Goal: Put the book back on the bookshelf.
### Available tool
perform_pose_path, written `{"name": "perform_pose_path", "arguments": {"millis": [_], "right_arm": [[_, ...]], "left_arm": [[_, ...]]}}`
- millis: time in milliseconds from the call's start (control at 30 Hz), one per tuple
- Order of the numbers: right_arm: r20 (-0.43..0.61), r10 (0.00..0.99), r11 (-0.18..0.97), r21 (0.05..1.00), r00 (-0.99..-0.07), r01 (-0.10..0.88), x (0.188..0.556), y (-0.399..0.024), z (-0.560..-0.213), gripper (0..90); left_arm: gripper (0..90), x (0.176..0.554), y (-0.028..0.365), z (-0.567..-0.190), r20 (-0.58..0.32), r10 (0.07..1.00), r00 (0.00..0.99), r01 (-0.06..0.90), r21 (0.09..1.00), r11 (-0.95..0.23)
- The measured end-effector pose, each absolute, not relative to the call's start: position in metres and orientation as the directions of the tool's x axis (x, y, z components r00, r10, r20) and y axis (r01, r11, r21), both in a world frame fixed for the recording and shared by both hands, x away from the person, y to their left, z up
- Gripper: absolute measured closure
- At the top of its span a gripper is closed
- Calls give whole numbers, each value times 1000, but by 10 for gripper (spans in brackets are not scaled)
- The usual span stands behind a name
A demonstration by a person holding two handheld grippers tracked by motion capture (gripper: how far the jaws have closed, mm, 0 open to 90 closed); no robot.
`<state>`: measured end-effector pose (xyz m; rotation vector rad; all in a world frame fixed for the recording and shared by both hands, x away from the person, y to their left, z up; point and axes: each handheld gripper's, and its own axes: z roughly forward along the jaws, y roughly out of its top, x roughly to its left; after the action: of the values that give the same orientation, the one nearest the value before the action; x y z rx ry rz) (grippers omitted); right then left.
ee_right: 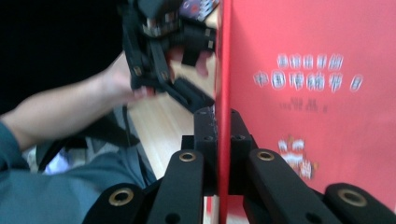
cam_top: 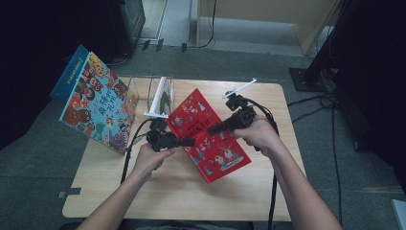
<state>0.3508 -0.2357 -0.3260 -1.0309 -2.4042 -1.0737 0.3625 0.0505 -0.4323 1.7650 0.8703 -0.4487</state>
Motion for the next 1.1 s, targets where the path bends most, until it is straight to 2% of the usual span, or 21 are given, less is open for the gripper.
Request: {"name": "perform_pose_path", "arguments": {"millis": [33, 100, 167, 200, 233, 267, 333, 400, 633, 800, 933, 1100], "right_arm": [[543, 471, 455, 525, -695, 719, 350, -237, -328, 889], [567, 438, 430, 549, -697, 717, 350, -242, -332, 891], [540, 400, 440, 596, -741, 672, 350, -244, -337, 887], [501, 384, 455, 628, -776, 631, 348, -243, -338, 855], [429, 416, 473, 651, -801, 594, 347, -242, -339, 778], [396, 435, 484, 655, -809, 580, 348, -240, -340, 748], [400, 436, 465, 667, -806, 582, 352, -240, -340, 672], [359, 470, 460, 680, -806, 571, 352, -238, -341, 633], [318, 489, 510, 652, -812, 562, 352, -230, -361, 583], [328, 510, 492, 647, -795, 583, 351, -231, -369, 562], [340, 512, 488, 641, -789, 593, 351, -231, -374, 556], [329, 568, 448, 645, -754, 619, 351, -238, -377, 567]], "left_arm": [[201, 363, 57, -430, -673, 312, 671, 733, 667, -137], [371, 364, 71, -424, -673, 246, 698, 709, 698, -102], [518, 363, 79, -415, -629, 214, 748, 660, 740, -129], [570, 362, 81, -409, -597, 213, 773, 630, 761, -156], [644, 359, 82, -402, -547, 215, 809, 585, 788, -194], [685, 356, 81, -396, -500, 219, 838, 543, 805, -238], [739, 351, 80, -386, -422, 232, 876, 478, 822, -310], [746, 347, 78, -380, -361, 266, 894, 440, 823, -360], [747, 338, 71, -373, -221, 322, 921, 363, 786, -500], [746, 336, 72, -373, -176, 330, 928, 334, 786, -520], [747, 335, 71, -375, -176, 330, 927, 338, 770, -540], [762, 336, 73, -377, -183, 340, 922, 350, 768, -536]]}}
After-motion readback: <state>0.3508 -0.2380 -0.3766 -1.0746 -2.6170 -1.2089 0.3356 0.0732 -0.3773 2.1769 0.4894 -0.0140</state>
